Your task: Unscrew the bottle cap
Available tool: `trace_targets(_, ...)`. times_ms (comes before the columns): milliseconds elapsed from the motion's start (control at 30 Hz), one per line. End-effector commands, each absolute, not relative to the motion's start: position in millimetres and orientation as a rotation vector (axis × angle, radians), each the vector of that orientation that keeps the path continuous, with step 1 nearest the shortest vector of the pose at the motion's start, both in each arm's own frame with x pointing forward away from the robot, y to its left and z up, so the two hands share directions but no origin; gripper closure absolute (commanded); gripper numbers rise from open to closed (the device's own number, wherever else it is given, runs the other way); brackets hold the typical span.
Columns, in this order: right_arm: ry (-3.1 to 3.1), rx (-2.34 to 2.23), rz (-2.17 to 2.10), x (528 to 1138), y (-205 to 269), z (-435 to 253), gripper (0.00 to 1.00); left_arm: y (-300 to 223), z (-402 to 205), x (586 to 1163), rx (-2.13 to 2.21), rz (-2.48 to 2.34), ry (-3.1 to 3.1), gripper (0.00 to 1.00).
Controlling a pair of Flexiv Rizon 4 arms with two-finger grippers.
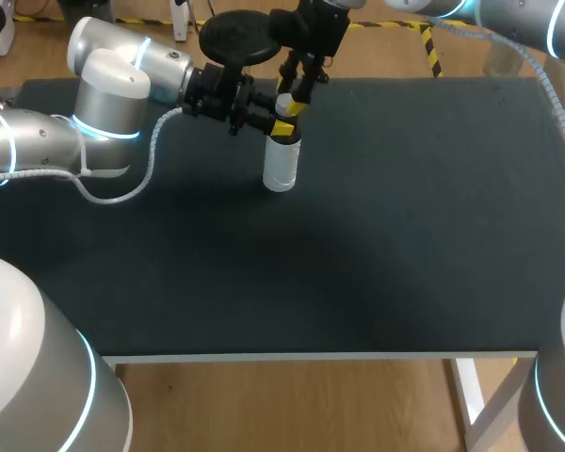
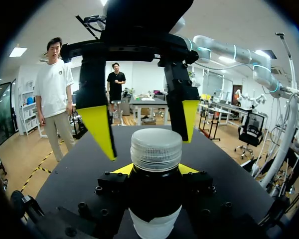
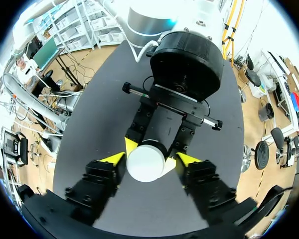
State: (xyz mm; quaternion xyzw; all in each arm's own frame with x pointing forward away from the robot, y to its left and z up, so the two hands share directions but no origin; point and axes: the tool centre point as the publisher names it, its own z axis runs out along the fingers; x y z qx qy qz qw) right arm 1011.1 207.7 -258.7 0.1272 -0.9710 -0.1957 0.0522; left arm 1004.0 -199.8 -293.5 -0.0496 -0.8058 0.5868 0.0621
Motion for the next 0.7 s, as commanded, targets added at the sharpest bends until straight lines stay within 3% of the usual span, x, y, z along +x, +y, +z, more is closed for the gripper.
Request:
trace_targets(33, -2.951, 0.392, -0.586, 1013, 207, -258, 1.0, -200, -295, 1004, -0.153, 1.775, -2.433, 1.0)
trace_targets(400, -2.926, 0.465, -0.631, 1014, 201, -257, 1.0, -200, -295, 1004, -0.153, 1.775, -2.433, 1.0)
trace_targets(700, -2.873, 0.787, -0.626, 1003, 200, -255, 1.0, -200, -295, 1004, -0.153, 1.775, -2.433, 1.0)
